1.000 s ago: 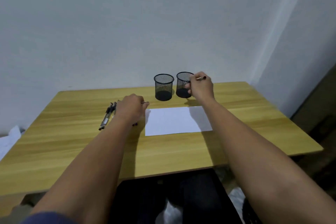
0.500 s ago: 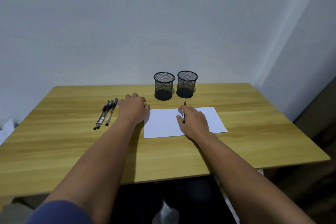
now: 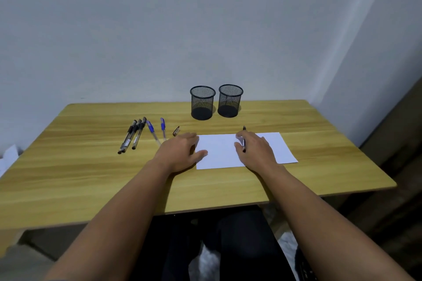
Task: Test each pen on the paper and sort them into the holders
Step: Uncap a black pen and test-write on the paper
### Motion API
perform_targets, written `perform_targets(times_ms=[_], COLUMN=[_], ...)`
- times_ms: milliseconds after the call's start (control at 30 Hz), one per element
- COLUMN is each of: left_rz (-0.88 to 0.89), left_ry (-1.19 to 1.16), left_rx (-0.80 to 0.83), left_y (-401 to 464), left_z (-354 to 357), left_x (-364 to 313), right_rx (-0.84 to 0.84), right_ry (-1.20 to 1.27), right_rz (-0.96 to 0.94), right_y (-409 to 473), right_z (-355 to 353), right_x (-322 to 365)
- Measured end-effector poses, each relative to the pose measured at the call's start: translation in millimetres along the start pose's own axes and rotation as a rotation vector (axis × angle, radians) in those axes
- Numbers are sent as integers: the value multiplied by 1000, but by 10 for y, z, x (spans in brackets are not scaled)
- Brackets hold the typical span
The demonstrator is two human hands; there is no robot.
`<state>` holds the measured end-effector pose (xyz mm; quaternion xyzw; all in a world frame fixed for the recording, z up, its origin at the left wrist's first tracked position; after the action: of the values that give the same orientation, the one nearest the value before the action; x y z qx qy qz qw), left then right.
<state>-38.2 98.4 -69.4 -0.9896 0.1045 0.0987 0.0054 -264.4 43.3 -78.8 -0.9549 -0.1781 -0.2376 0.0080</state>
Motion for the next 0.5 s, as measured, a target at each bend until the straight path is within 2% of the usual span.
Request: perform_targets(times_ms=[133, 233, 333, 400, 500], left_rz=[0, -7, -19, -17, -17], left_ry=[4, 6, -9, -16, -12], left_rx=[19, 2, -32, -41, -47], left_y=[-12, -4, -6, -4, 7], left_z=[73, 86, 92, 93, 119], left_x=[-22, -28, -26, -24, -5], right_rx=[26, -73, -193, -174, -111], right_ry=[5, 27, 365, 673, 989], right_rz=[27, 50, 13, 1, 37], right_y=[19, 89, 218, 346, 552], right_z=[-81, -243, -293, -201, -54], right_x=[-19, 79, 259, 404, 637])
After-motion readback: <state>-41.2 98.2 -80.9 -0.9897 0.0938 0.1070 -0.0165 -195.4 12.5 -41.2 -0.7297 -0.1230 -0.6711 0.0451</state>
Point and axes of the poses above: each hand's wrist, its own y-axis towards the middle knuckle, its own z-axis out of the palm, x = y × z, the point moved 8 cm from there along y, towards the middle knuckle, and after that the axes turned 10 degrees about x, right-handed, at the moved point
